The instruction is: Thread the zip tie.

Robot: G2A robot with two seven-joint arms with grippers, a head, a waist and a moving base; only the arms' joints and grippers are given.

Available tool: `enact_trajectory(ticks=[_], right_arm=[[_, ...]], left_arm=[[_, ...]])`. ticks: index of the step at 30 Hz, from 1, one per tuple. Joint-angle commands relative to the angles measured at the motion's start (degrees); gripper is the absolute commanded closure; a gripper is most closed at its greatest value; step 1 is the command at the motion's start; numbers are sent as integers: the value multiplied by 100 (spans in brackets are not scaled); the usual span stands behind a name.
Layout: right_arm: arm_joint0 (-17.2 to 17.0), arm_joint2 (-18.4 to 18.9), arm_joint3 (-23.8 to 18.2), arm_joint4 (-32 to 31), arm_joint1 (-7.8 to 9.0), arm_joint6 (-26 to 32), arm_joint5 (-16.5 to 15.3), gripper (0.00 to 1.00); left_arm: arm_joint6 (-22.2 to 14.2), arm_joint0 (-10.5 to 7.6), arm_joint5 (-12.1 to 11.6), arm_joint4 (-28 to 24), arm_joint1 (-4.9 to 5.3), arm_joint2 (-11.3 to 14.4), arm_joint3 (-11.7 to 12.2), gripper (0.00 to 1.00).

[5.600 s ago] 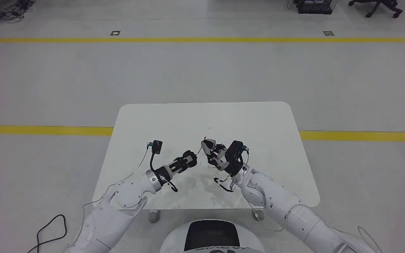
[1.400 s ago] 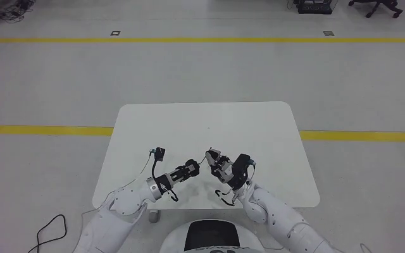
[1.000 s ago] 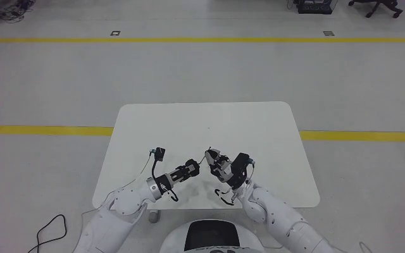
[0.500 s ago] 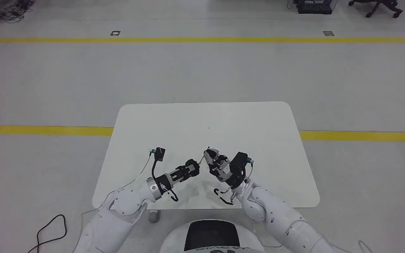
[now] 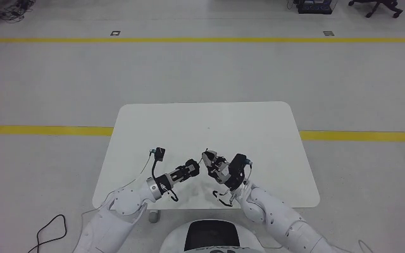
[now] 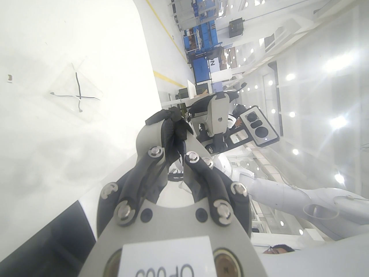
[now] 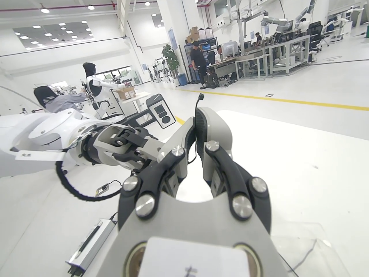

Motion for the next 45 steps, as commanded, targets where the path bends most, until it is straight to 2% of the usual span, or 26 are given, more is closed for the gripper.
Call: enact_trajectory(ticks=[1, 28, 33, 45], right_arm=[[-4, -5, -19, -5, 11, -10, 0, 100], [-7, -92, -137, 86, 103, -63, 0, 100], [22, -173, -89, 473, 119, -84, 0, 100], [416, -802, 38, 1809, 288, 42, 0, 100]], left_arm=[[0, 0, 0, 0, 0, 0, 0, 100], [0, 0, 0, 0, 0, 0, 0, 100], [0, 0, 0, 0, 0, 0, 0, 100], [0, 0, 0, 0, 0, 0, 0, 100]])
